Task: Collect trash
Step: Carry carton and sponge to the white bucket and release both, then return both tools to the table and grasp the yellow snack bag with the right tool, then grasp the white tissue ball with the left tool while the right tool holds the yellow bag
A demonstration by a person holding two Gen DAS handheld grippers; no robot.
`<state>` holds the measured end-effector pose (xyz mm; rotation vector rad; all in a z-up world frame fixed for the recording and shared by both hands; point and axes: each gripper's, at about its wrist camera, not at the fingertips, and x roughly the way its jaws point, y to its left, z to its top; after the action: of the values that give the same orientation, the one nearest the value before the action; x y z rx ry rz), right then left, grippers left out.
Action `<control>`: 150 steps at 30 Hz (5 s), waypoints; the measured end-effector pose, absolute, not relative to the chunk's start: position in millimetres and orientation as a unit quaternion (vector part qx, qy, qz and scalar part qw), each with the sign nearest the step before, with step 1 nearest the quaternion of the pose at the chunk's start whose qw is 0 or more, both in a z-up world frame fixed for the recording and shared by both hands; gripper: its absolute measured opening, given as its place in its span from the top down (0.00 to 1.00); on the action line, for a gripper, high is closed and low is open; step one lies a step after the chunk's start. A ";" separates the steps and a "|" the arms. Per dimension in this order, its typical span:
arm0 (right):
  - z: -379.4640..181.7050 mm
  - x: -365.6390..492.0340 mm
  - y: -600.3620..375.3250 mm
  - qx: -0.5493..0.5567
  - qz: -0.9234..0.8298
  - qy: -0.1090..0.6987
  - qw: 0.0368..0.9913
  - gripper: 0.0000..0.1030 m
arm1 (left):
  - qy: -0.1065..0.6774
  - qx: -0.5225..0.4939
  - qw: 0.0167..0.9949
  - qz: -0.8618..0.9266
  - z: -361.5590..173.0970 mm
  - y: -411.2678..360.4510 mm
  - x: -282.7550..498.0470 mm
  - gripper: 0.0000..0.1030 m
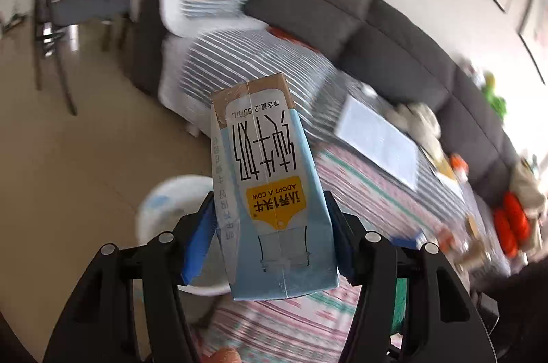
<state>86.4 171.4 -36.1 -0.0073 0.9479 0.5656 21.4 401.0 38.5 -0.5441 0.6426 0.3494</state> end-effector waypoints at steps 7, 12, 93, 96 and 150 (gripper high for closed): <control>-40.0 97.1 259.7 -0.040 0.318 0.438 0.840 0.47 | 0.287 -0.297 0.884 0.217 39.2 447.0 -4.4 0.43; -57.8 107.0 303.9 -0.051 0.326 0.453 0.828 0.44 | 0.289 -0.297 0.879 0.234 35.1 469.5 -15.0 0.43; -60.9 148.7 -105.4 -0.048 -0.023 0.412 0.910 0.07 | 0.381 -0.025 0.920 0.086 -27.0 120.1 160.3 0.13; -76.2 156.7 -114.9 -0.039 0.000 0.440 0.897 0.07 | 0.378 -0.013 0.922 0.086 -27.5 111.6 162.4 0.13; -39.6 158.5 -118.6 0.053 0.091 0.400 0.910 0.62 | 0.535 -0.099 0.839 0.019 -94.3 134.6 208.5 0.76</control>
<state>158.5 -118.6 -39.6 0.1095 0.8252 0.1866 208.5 134.7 -94.3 -0.2103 1.1321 0.0406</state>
